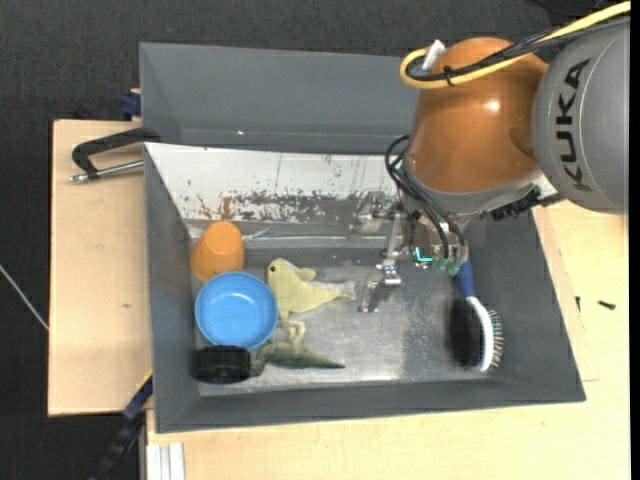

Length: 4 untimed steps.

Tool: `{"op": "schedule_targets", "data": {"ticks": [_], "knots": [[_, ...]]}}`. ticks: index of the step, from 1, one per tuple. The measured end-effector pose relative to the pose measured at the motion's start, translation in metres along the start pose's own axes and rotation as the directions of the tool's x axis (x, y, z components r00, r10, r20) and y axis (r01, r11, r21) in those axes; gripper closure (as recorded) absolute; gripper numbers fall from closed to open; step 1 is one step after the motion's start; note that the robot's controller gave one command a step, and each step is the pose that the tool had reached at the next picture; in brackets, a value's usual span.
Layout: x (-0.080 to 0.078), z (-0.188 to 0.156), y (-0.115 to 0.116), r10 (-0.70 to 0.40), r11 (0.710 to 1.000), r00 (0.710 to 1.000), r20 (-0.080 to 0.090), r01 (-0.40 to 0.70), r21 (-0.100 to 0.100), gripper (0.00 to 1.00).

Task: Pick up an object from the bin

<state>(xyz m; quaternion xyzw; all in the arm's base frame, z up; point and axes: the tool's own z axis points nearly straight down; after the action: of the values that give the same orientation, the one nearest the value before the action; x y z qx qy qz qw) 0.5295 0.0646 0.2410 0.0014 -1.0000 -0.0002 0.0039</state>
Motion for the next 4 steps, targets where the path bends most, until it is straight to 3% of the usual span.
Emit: {"op": "schedule_targets", "data": {"ticks": [1, 2, 3, 4], "knots": [[-0.020, 0.139, 0.010, -0.190, 0.982, 0.982, 0.001, 0.190, 0.001, 0.00], [-0.022, 0.135, 0.010, -0.188, 0.982, 0.982, 0.008, 0.188, 0.001, 1.00], [-0.052, 0.102, -0.006, -0.283, 0.959, 0.959, 0.018, 0.283, 0.004, 1.00], [-0.051, 0.104, -0.006, -0.283, 0.959, 0.959, 0.015, 0.283, 0.002, 0.00]]}}
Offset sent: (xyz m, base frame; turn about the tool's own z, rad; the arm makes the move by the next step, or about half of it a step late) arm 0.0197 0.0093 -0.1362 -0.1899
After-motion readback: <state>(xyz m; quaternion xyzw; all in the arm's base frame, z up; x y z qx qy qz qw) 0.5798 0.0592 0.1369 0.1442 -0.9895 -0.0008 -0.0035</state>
